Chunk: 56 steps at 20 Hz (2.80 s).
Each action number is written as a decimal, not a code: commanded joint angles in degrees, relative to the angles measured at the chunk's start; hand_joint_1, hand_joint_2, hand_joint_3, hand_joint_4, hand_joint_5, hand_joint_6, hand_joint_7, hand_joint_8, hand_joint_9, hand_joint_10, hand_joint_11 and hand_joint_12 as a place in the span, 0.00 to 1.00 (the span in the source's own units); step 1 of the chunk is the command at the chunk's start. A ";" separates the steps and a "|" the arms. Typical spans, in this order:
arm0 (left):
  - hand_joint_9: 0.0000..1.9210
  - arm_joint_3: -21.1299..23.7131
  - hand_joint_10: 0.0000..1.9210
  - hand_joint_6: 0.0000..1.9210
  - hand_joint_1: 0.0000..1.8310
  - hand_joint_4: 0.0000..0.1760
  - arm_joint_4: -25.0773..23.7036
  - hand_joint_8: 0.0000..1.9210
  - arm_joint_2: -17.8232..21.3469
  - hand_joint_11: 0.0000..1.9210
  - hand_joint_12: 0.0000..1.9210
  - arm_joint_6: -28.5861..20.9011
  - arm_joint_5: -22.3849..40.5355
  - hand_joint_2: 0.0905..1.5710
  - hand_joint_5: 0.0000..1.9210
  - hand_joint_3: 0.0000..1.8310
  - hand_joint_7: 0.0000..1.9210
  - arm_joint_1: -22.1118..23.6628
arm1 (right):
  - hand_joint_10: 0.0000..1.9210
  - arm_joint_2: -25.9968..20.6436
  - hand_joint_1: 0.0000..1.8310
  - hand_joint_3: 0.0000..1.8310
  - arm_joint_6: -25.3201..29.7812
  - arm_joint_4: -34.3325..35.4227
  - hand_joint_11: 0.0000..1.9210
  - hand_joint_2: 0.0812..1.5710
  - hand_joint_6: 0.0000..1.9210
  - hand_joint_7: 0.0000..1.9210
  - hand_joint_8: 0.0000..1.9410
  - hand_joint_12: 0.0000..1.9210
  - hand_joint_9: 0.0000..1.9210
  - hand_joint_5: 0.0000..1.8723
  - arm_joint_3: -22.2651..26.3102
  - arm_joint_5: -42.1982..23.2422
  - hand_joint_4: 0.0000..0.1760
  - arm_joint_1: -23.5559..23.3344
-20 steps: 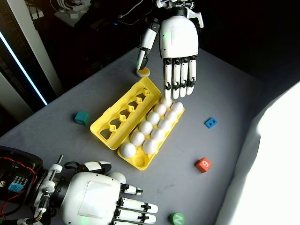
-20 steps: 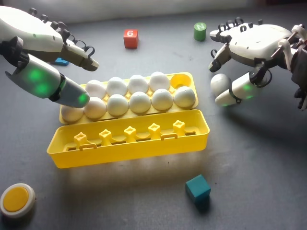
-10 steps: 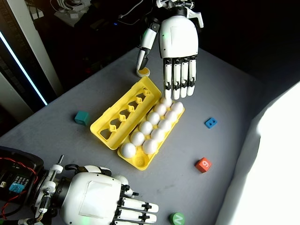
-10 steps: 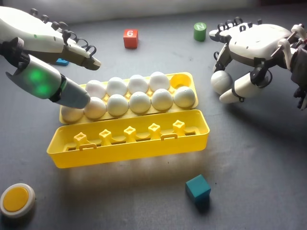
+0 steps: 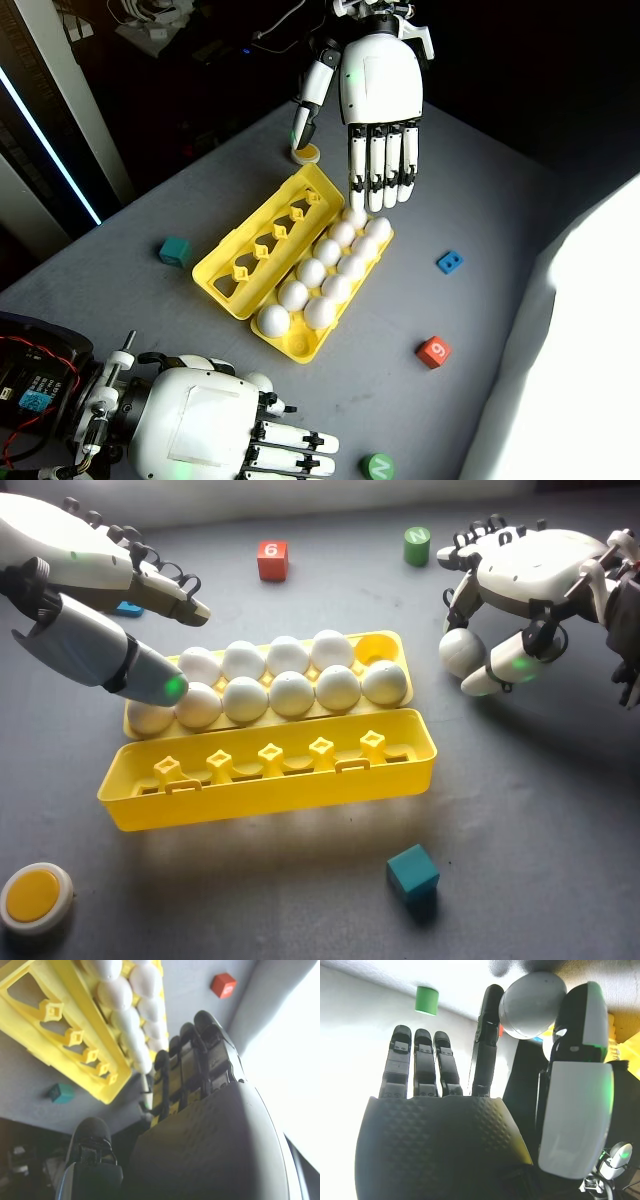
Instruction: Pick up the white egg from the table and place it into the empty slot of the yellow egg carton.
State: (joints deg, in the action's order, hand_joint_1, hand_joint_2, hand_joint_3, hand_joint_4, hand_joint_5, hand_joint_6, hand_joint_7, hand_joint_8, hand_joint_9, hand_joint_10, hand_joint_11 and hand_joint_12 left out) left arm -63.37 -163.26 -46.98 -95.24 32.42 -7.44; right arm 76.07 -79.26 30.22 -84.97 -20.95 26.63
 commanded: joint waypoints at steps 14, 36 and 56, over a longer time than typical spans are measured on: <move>0.07 0.01 0.00 0.00 0.00 0.00 0.29 0.00 -0.31 0.00 0.16 0.00 -4.55 0.76 0.08 0.00 0.08 0.23 | 0.00 -0.57 0.61 0.00 0.97 -0.51 0.00 0.63 0.33 0.05 0.00 0.00 0.00 0.64 0.92 2.11 0.38 -8.91; 0.07 0.00 0.00 0.00 0.00 0.00 0.29 0.00 -0.43 0.00 0.14 0.00 -4.54 0.76 0.07 0.00 0.07 0.33 | 0.00 2.57 0.63 0.00 11.59 2.01 0.00 0.63 0.31 0.08 0.00 0.00 0.00 0.65 -0.77 16.19 0.00 -14.14; 0.08 0.00 0.00 0.00 0.00 0.00 0.29 0.00 -0.59 0.00 0.17 0.00 -4.54 0.76 0.08 0.00 0.08 0.50 | 0.00 5.67 0.63 0.00 10.88 0.02 0.00 0.62 0.29 0.12 0.00 0.00 0.00 0.66 -5.59 16.29 0.00 -13.20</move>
State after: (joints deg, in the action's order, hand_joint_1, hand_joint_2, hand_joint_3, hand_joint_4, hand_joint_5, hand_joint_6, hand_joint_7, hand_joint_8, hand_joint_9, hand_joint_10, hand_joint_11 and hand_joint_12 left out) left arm -63.40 -163.26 -47.42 -95.24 32.45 -7.49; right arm 81.93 -68.42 30.20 -90.28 0.69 13.93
